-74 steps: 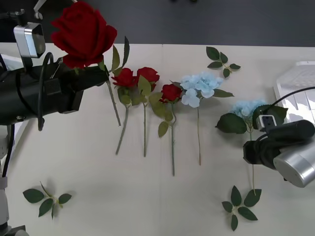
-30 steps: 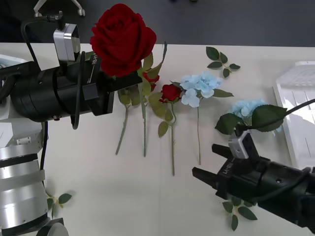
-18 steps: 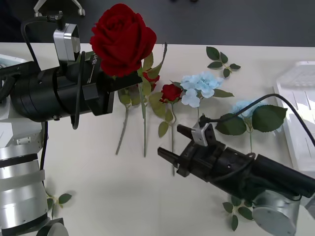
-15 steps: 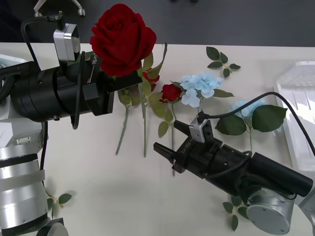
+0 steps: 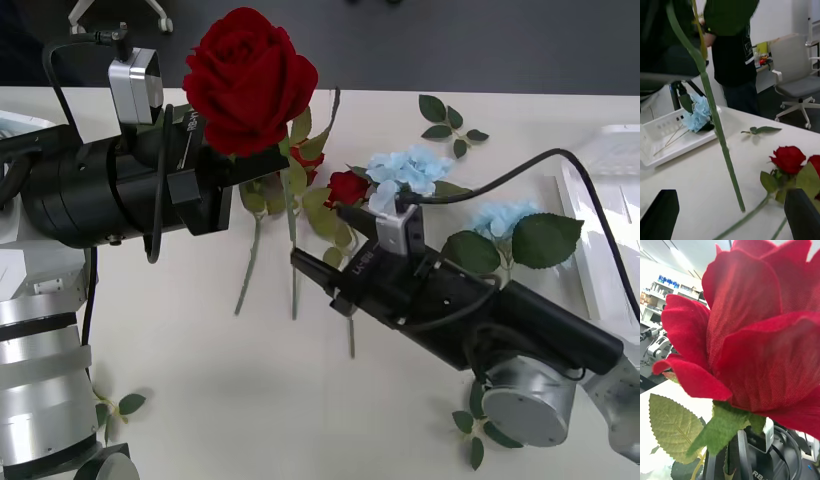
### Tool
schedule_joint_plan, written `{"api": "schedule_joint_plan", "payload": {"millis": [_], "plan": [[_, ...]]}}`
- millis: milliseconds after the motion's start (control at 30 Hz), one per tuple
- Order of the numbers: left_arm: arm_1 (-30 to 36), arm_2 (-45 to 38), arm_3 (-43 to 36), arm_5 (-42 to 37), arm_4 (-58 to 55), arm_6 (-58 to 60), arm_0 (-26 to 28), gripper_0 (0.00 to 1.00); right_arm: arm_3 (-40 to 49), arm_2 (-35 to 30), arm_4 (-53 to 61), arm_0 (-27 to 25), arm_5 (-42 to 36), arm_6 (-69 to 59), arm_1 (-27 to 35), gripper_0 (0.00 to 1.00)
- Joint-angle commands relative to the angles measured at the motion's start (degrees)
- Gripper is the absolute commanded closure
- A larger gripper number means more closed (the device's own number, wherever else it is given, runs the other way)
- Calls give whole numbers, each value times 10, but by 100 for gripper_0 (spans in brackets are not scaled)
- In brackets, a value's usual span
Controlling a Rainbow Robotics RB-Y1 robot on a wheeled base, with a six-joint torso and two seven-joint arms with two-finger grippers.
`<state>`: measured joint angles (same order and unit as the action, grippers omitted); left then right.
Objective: Put the red flowers into the right box and the blue flowers into the left box
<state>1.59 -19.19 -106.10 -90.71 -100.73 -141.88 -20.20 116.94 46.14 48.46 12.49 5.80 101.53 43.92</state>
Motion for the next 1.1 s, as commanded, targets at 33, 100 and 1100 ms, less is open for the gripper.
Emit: {"api": "schedule_joint_plan", "payload": {"millis": [33, 100, 1100], "plan": [[1, 9, -21, -2, 0, -18, -12, 100, 1, 3, 0, 22, 7, 27, -23, 17], [1, 9, -21, -2, 0, -18, -12, 100, -6, 3, 1, 30, 6, 27, -28, 17], [1, 9, -21, -2, 0, -18, -12, 100, -55, 18, 9, 76, 6, 20, -54, 100]]}}
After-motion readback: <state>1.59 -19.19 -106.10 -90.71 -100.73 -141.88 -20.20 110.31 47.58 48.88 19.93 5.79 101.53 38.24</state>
